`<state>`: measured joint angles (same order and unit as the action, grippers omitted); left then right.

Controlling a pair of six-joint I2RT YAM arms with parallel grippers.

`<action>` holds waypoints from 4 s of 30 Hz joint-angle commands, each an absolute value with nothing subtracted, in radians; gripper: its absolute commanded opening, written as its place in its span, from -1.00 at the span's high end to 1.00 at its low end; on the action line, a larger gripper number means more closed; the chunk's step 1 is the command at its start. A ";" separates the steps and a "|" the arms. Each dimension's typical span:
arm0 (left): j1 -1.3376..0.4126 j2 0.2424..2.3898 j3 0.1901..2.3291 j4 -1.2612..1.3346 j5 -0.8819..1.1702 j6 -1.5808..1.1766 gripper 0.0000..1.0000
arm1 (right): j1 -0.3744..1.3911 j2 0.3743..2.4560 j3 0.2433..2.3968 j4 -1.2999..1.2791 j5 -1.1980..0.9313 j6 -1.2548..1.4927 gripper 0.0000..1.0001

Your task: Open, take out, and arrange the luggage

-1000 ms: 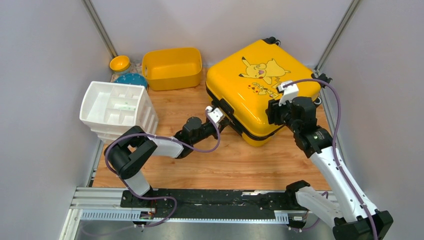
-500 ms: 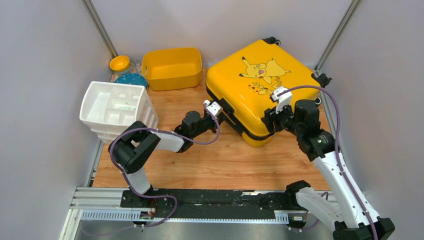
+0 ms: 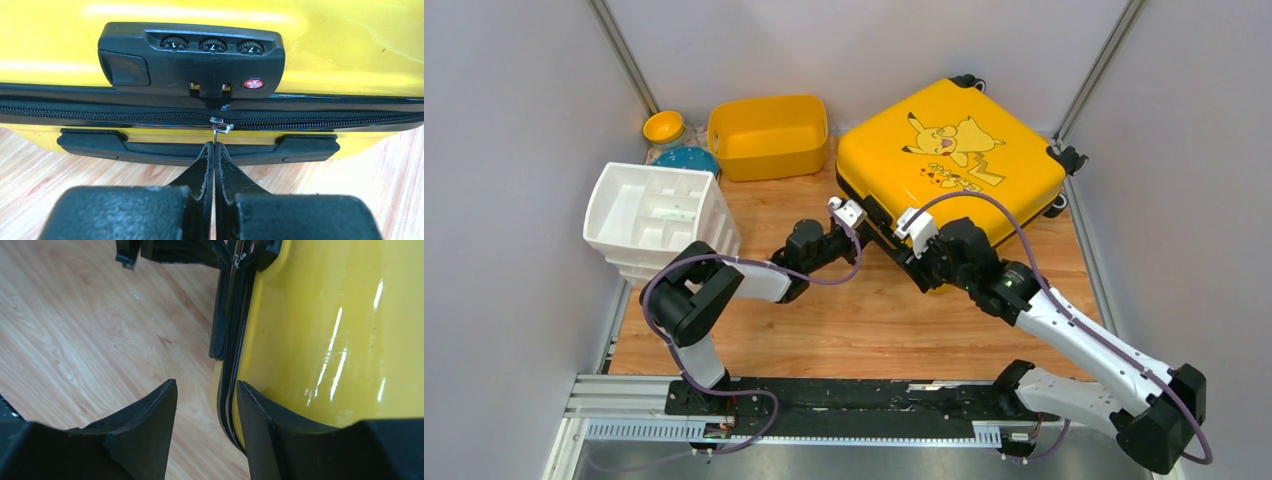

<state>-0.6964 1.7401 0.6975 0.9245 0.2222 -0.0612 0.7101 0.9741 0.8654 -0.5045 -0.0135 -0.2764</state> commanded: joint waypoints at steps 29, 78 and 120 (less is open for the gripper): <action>-0.367 1.899 0.980 0.838 0.371 0.104 1.00 | 0.492 0.835 0.896 -0.666 0.164 -0.341 0.05; -0.357 1.914 0.982 0.885 0.305 -0.028 1.00 | 0.793 1.692 0.968 -0.152 0.348 -0.176 0.87; -0.351 1.908 0.963 0.908 0.336 -0.063 1.00 | 0.773 1.683 0.973 -0.218 0.268 -0.186 0.58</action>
<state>-0.3683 1.9083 0.9600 0.8566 0.3244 -0.0662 0.7834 1.7100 1.0447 -0.0692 0.3466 -0.2329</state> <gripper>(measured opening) 0.007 0.252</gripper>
